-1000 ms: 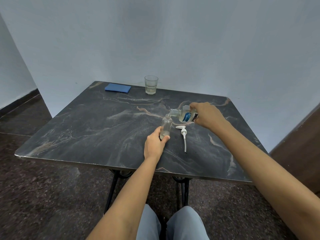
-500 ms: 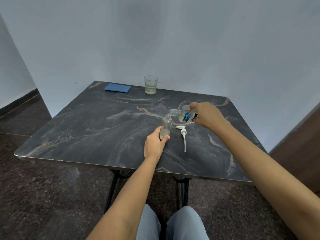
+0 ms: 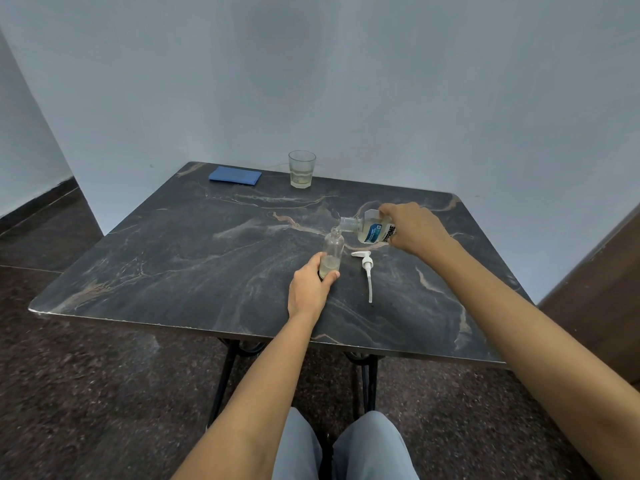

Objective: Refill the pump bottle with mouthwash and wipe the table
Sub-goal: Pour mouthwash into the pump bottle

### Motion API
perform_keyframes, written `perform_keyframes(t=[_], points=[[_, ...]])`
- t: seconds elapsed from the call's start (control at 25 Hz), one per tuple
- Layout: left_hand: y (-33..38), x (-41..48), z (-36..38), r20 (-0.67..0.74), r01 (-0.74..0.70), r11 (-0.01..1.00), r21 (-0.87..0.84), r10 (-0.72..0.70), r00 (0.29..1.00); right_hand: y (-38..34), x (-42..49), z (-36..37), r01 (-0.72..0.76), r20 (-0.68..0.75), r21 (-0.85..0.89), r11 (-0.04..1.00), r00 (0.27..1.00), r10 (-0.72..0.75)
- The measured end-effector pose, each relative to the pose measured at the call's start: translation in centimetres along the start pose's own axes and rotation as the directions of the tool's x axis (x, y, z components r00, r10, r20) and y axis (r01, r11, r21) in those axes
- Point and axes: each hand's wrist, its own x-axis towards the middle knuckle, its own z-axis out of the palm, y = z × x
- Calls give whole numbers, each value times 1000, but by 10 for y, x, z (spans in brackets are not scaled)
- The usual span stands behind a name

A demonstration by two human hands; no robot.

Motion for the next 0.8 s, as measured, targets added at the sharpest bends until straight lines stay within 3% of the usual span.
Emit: perform_keyframes(t=[0.8], points=[[3,-3,-3,7,-10,1000,-29,10,1000,-2,-1,-4,5,8,5,1000,1000,-5]])
